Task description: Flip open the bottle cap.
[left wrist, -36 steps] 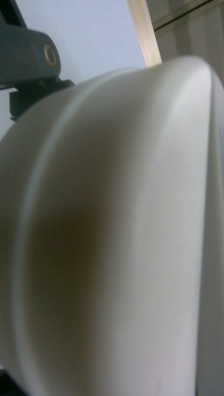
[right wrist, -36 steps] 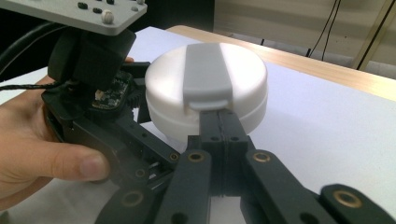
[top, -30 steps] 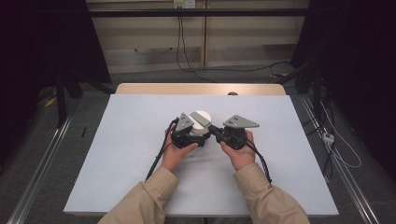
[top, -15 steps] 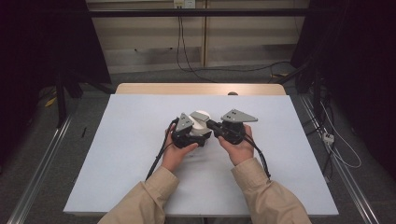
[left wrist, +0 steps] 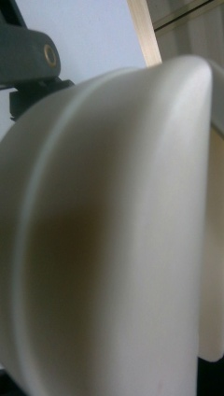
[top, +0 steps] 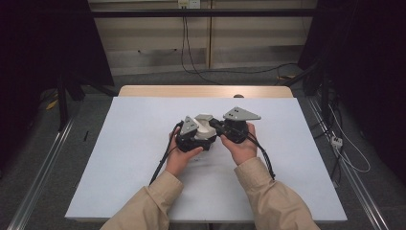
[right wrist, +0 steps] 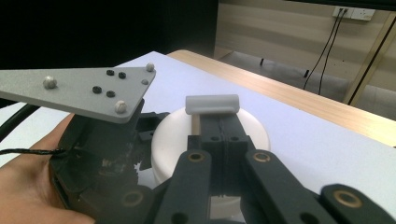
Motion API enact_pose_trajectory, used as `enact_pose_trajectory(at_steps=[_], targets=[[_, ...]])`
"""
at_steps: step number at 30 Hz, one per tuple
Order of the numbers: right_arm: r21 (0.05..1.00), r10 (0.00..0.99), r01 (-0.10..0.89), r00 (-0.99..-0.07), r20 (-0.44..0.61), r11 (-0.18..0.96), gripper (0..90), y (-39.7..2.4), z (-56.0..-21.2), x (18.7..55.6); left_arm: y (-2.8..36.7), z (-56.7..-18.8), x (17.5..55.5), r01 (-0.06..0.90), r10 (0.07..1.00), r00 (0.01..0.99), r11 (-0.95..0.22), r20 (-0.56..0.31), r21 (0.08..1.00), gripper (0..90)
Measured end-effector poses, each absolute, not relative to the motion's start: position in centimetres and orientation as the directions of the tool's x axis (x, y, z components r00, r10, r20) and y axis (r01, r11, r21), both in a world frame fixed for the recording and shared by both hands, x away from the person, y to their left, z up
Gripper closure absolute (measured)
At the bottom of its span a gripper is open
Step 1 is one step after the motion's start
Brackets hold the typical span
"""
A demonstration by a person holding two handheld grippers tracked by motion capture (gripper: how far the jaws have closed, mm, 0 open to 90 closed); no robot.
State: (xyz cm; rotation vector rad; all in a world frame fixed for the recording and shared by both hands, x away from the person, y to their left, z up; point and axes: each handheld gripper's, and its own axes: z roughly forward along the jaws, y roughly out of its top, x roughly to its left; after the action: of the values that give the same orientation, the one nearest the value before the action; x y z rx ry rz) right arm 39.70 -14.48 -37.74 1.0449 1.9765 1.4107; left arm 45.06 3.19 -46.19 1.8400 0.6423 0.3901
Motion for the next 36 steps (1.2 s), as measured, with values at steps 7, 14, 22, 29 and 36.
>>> enact_pose_trajectory(at_steps=[7,14,22,29,36], targets=[[0.938,0.808,0.291,-0.588,0.021,0.188,90.0,-13.9,-37.3,40.2,3.2,-46.2,45.0,0.243,0.601,0.798,-0.252,-0.046,0.937,18.6],[0.939,0.808,0.281,-0.589,0.004,0.2,90.0,-13.4,-37.0,40.7,3.1,-46.2,45.1,0.243,0.601,0.798,-0.251,-0.046,0.937,18.6],[0.94,0.808,0.275,-0.589,-0.003,0.204,90.0,-13.0,-36.5,41.3,3.2,-46.2,45.1,0.244,0.601,0.798,-0.252,-0.046,0.936,18.6],[0.942,0.805,0.263,-0.593,-0.011,0.207,90.0,-12.8,-36.3,41.7,3.2,-46.2,45.1,0.245,0.601,0.798,-0.252,-0.046,0.936,18.6],[0.941,0.803,0.248,-0.595,-0.038,0.229,90.0,-12.5,-36.1,42.0,3.2,-46.2,45.1,0.244,0.602,0.797,-0.252,-0.046,0.936,18.6]])
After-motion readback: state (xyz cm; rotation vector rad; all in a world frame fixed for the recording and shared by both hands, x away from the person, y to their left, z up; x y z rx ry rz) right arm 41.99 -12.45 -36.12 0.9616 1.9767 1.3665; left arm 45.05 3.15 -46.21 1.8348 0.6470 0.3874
